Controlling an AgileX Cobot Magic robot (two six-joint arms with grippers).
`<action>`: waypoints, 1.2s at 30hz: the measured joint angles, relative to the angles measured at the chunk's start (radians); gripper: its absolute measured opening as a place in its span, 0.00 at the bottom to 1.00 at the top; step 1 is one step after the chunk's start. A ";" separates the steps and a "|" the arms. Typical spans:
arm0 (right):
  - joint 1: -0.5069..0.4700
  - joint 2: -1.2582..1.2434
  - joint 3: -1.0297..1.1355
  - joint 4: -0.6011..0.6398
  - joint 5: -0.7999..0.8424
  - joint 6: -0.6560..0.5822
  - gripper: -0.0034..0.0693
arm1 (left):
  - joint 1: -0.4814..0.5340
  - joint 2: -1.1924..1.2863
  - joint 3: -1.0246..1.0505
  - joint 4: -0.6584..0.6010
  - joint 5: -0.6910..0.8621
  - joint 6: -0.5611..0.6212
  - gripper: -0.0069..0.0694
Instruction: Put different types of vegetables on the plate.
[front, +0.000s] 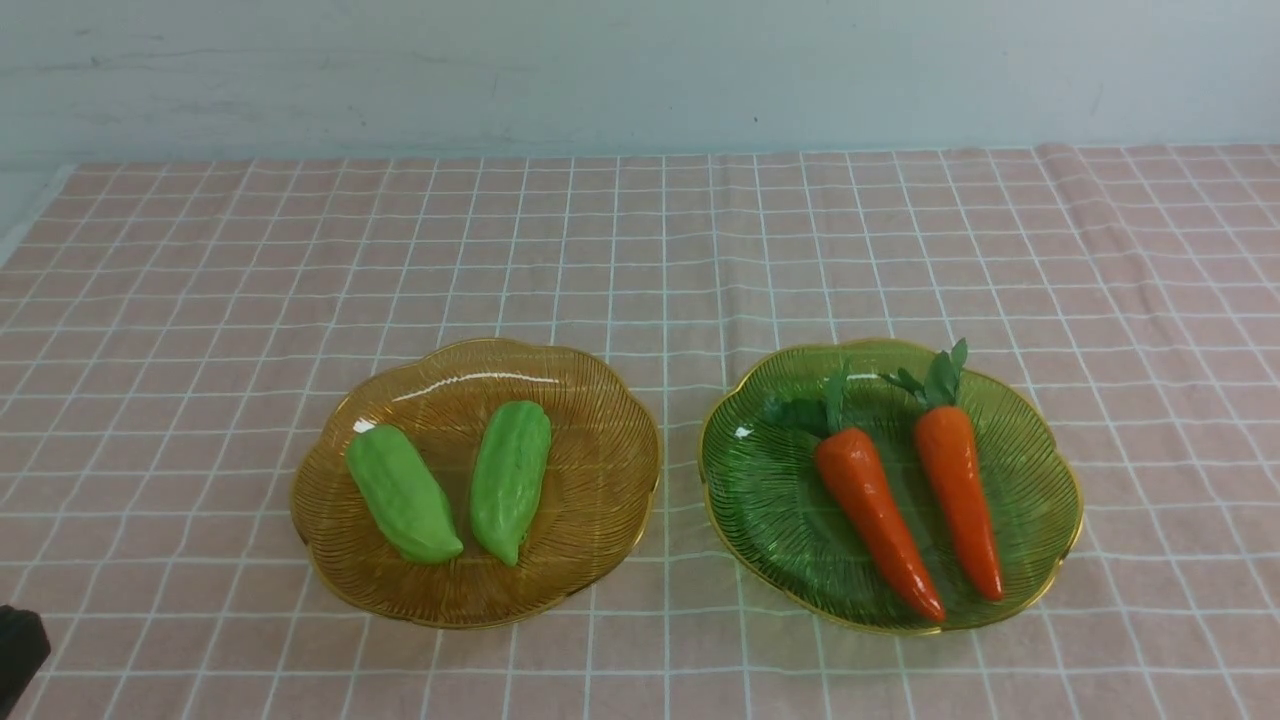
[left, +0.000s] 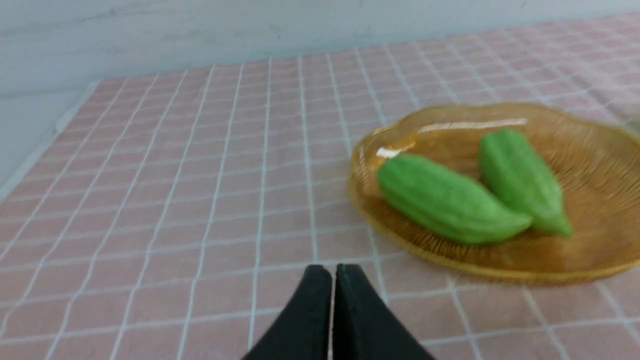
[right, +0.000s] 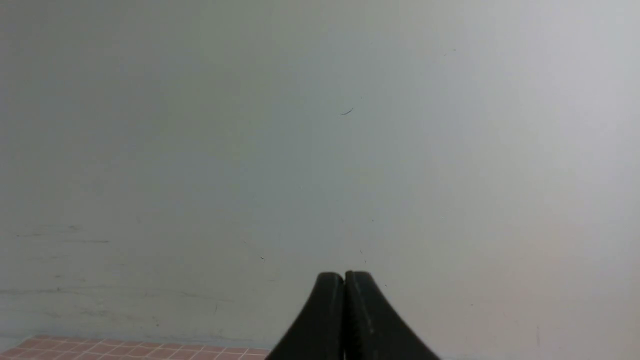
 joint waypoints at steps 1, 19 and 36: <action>0.000 0.000 0.000 0.000 0.001 0.000 0.03 | 0.011 0.000 0.026 -0.001 0.001 0.003 0.09; 0.000 -0.003 0.000 0.000 0.005 -0.002 0.03 | 0.023 -0.002 0.103 -0.004 -0.037 0.012 0.09; -0.043 -0.003 0.044 -0.126 0.046 -0.040 0.03 | 0.023 -0.002 0.103 -0.004 -0.037 0.013 0.09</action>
